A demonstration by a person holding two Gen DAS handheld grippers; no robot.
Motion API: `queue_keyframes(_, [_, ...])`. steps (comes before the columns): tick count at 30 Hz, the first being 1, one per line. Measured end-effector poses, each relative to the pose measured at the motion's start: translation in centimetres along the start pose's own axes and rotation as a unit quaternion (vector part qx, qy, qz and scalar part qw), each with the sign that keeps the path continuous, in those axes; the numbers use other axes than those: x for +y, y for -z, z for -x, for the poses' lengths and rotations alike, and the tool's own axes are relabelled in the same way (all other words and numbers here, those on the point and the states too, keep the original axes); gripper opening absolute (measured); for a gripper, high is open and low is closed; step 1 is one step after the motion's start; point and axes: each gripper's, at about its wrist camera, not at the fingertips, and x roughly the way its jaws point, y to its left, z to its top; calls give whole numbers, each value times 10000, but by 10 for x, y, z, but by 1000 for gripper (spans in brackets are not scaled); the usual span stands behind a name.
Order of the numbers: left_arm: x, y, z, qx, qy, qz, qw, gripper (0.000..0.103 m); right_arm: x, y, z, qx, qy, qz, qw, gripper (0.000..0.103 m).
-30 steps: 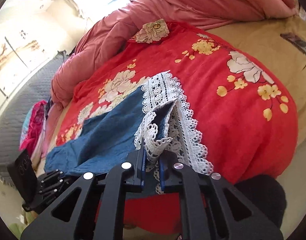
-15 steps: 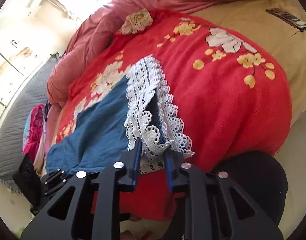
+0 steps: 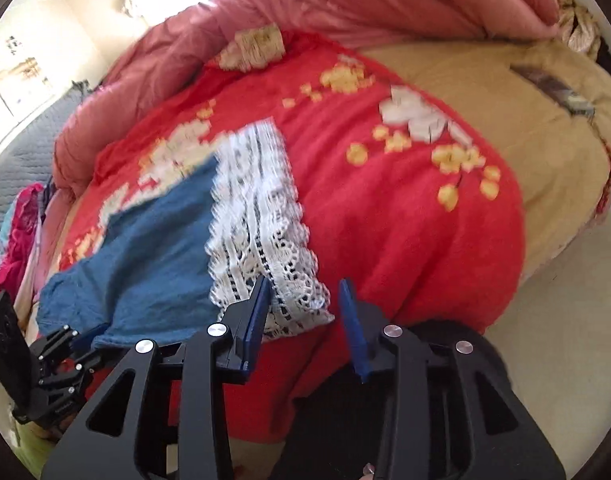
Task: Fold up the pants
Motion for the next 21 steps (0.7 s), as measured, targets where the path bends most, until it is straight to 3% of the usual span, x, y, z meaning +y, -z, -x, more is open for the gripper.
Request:
queue_keyframes(3, [6, 0, 20, -266, 337, 172, 9989, 30, 16, -5, 23, -479, -129, 317, 9983, 36])
queue_keyframes(5, [13, 0, 35, -486, 473, 323, 9972, 32, 32, -6, 25, -506, -425, 572, 9962, 37])
queue_keyframes(7, [26, 2, 47, -649, 381, 568, 9955, 33, 58, -2, 16, -389, -731, 990, 9916, 38])
queue_keyframes(10, [47, 10, 50, -490, -287, 963, 9937, 34, 89, 7, -8, 11, -1167, 1313, 9845, 38])
queue_keyframes(12, [57, 19, 48, -289, -740, 1111, 9906, 36, 107, 17, -27, 321, -1208, 1574, 9796, 38])
queue_keyframes(14, [69, 28, 48, -147, -1165, 1277, 9848, 40, 118, 30, -44, 682, -1113, 1868, 9737, 38])
queue_keyframes(16, [82, 35, 54, -220, -1110, 1522, 9818, 40, 125, 42, -49, 835, -896, 2153, 9688, 36])
queue_keyframes(17, [88, 35, 58, -252, -1309, 1572, 9785, 41, 127, 48, -51, 887, -717, 2385, 9644, 36])
queue_keyframes(20, [97, 36, 63, -231, -2490, 1269, 9599, 41, 129, 59, -51, 968, -468, 2749, 9554, 36])
queue_keyframes(21, [105, 39, 63, -181, -2384, 1483, 9596, 41, 128, 59, -52, 967, -461, 2760, 9552, 36])
